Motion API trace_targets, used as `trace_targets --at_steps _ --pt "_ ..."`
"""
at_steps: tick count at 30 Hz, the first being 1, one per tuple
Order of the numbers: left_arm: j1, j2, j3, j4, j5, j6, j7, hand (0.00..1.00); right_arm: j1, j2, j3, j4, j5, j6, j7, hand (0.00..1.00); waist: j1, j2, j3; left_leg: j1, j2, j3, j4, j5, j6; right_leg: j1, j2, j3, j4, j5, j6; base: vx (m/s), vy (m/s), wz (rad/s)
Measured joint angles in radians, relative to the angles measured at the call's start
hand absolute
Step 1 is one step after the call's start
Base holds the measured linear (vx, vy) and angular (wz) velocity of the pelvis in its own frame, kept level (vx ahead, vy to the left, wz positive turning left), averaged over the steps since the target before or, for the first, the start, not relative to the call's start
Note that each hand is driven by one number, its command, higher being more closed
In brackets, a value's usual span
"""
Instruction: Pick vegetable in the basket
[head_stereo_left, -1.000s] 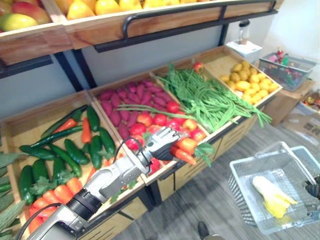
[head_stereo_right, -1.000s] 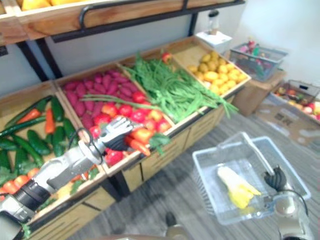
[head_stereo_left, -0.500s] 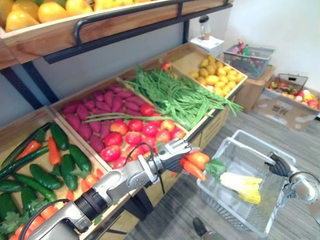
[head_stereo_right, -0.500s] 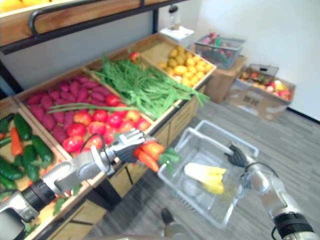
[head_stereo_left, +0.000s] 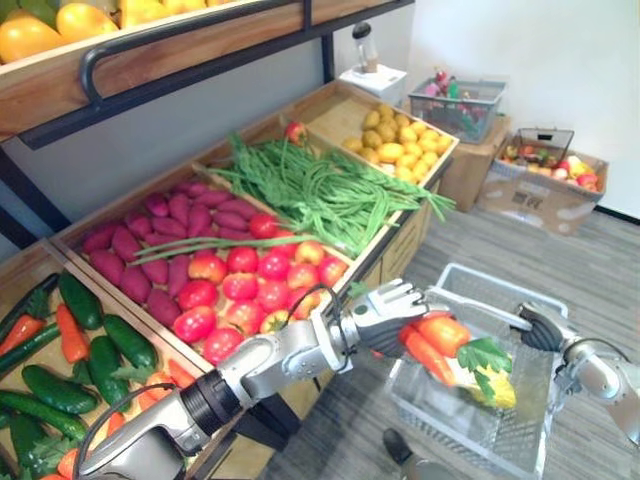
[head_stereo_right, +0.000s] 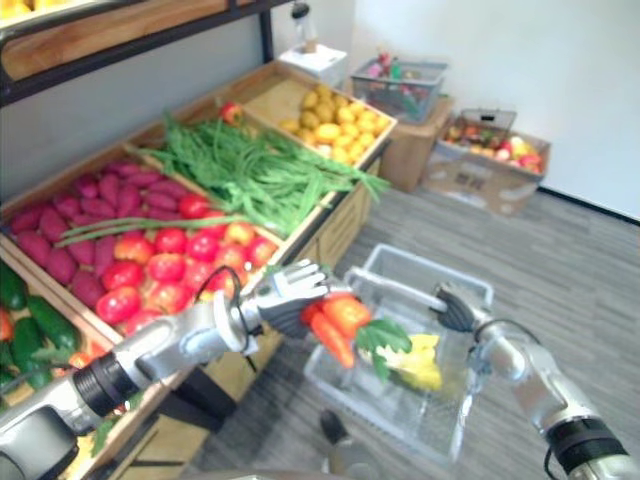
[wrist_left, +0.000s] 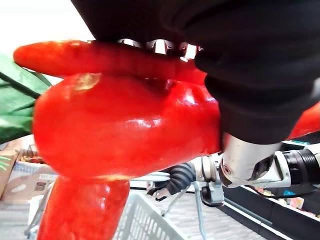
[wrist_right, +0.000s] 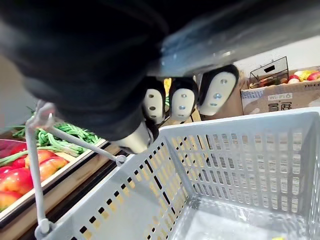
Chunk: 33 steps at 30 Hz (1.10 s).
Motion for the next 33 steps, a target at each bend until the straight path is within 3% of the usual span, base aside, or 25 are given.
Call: trace_targets --at_steps 18,33 --pt "-0.058 -0.177 -0.146 0.061 -0.036 0.000 -0.014 1.00 -0.039 0.000 0.066 -0.128 0.002 -0.001 0.018 1.00 -0.004 0.007 0.003 -0.003 0.028 0.022 0.037 -0.008 -0.004 -0.011 0.023 0.018 -0.001 0.018 -0.005 -0.02 -0.006 -0.04" --pt "-0.059 -0.241 -0.220 0.215 -0.023 0.002 -0.049 1.00 -0.120 0.000 0.067 -0.177 0.021 -0.004 0.018 1.00 -0.029 0.006 0.004 0.011 0.026 0.057 0.037 -0.008 -0.005 -0.017 0.040 0.046 -0.001 0.022 -0.004 -0.01 0.005 -0.06"
